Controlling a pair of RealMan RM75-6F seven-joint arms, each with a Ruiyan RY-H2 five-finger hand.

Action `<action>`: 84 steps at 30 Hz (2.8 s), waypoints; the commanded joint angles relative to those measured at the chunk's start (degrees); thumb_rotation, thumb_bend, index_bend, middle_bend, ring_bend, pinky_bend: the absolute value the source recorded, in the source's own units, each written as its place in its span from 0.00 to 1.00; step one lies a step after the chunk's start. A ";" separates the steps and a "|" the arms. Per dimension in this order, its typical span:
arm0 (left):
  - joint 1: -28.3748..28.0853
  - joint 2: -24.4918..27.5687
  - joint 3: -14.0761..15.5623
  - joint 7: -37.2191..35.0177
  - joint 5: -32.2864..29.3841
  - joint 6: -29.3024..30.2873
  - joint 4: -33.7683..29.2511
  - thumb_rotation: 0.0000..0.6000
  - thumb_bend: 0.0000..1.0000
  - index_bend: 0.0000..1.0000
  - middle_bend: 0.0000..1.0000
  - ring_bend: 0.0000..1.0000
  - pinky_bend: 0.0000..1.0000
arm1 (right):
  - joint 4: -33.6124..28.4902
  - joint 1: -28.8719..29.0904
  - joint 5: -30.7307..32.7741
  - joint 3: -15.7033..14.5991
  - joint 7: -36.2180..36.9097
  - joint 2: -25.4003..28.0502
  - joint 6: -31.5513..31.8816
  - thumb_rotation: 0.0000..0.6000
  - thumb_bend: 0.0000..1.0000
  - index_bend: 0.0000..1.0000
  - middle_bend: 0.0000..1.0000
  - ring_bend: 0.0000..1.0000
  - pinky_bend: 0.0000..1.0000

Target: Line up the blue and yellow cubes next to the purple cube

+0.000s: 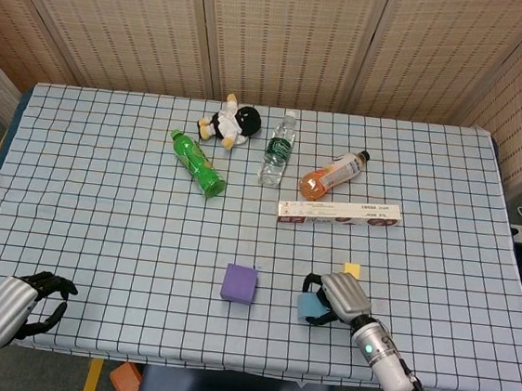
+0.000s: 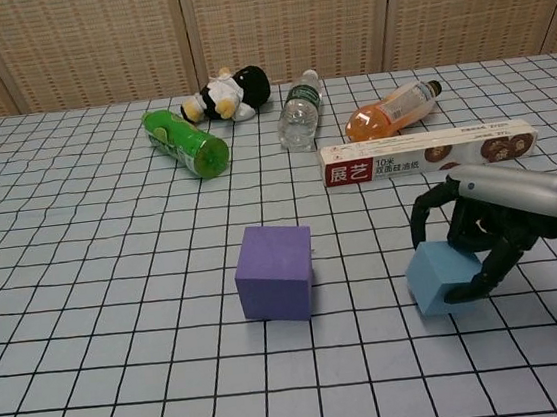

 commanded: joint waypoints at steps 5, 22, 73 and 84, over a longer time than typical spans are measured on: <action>-0.04 0.05 0.07 0.02 0.24 0.04 -0.01 1.00 0.49 0.45 0.51 0.43 0.65 | 2.22 1.28 -0.39 1.44 0.78 -3.41 0.30 1.00 0.00 0.52 0.94 0.79 0.98; -0.10 0.12 0.09 -0.19 0.37 0.10 0.07 1.00 0.49 0.46 0.52 0.43 0.65 | 4.26 2.60 -0.94 2.02 2.80 -6.53 0.05 1.00 0.00 0.52 0.95 0.80 0.98; -0.08 0.39 0.28 -0.24 1.09 0.66 -0.21 1.00 0.49 0.46 0.53 0.43 0.65 | 13.24 6.25 -0.03 4.36 6.22 -14.51 -2.06 1.00 0.00 0.55 0.96 0.81 0.99; -0.16 0.34 0.25 -0.54 1.11 0.68 -0.03 1.00 0.49 0.46 0.53 0.44 0.66 | 14.40 6.77 0.06 4.28 7.31 -15.07 -3.10 1.00 0.00 0.49 0.96 0.81 0.99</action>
